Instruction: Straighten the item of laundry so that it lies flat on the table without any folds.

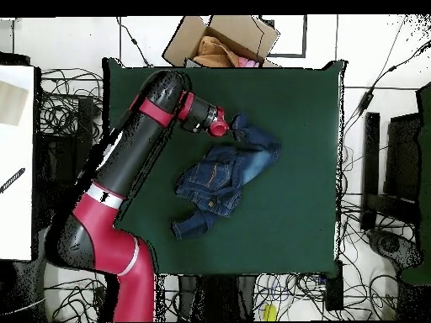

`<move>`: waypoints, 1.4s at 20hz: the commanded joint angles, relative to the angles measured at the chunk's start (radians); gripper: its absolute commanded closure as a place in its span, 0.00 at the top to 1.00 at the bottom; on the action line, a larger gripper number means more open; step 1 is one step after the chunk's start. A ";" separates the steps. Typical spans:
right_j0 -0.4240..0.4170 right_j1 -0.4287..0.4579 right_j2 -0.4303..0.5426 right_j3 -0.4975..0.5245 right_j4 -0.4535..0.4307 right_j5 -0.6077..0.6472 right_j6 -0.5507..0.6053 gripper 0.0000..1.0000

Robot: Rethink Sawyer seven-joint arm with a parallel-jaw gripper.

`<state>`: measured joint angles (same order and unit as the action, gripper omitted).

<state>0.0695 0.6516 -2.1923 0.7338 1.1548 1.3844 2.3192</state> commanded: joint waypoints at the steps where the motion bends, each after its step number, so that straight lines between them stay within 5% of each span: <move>1: 0.054 -0.093 0.207 -0.065 -0.043 -0.094 -0.013 0.00; 10: 0.157 -0.280 0.567 0.034 -0.165 -0.179 -0.263 0.00; 18: 0.197 -0.477 0.898 0.027 -0.303 -0.136 -0.551 0.00; 22: 0.229 -0.585 1.111 0.120 -0.325 -0.228 -0.681 0.00; 23: 0.216 -0.556 1.160 0.095 -0.318 -0.264 -0.693 0.00; 28: 0.214 -0.607 1.249 0.126 -0.383 -0.234 -0.748 0.00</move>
<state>0.2725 0.1449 -1.2497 0.8093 0.8517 1.2098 1.8288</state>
